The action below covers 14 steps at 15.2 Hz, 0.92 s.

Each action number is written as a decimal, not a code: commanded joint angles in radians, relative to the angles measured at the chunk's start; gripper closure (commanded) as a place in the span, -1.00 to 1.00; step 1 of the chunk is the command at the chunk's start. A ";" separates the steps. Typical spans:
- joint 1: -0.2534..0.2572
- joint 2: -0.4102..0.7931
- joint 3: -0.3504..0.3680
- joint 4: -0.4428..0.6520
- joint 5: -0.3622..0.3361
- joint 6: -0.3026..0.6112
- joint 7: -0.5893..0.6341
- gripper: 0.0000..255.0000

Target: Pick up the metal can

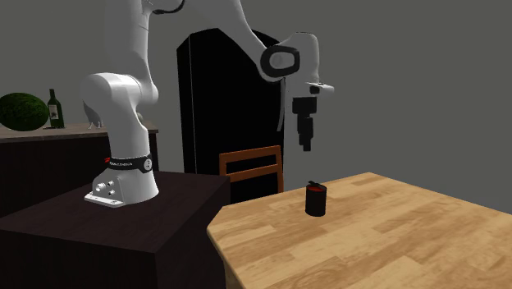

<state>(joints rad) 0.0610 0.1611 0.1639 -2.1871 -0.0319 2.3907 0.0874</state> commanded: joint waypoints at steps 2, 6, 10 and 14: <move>0.015 0.119 -0.002 0.071 -0.031 0.033 0.025 -1.00; 0.044 0.276 -0.011 0.184 -0.066 0.056 0.054 -1.00; 0.075 0.433 -0.023 0.316 -0.091 0.061 0.075 -1.00; 0.081 0.475 -0.029 0.331 -0.097 0.086 0.079 -1.00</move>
<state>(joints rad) 0.1402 0.6247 0.1365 -1.8589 -0.1268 2.4688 0.1645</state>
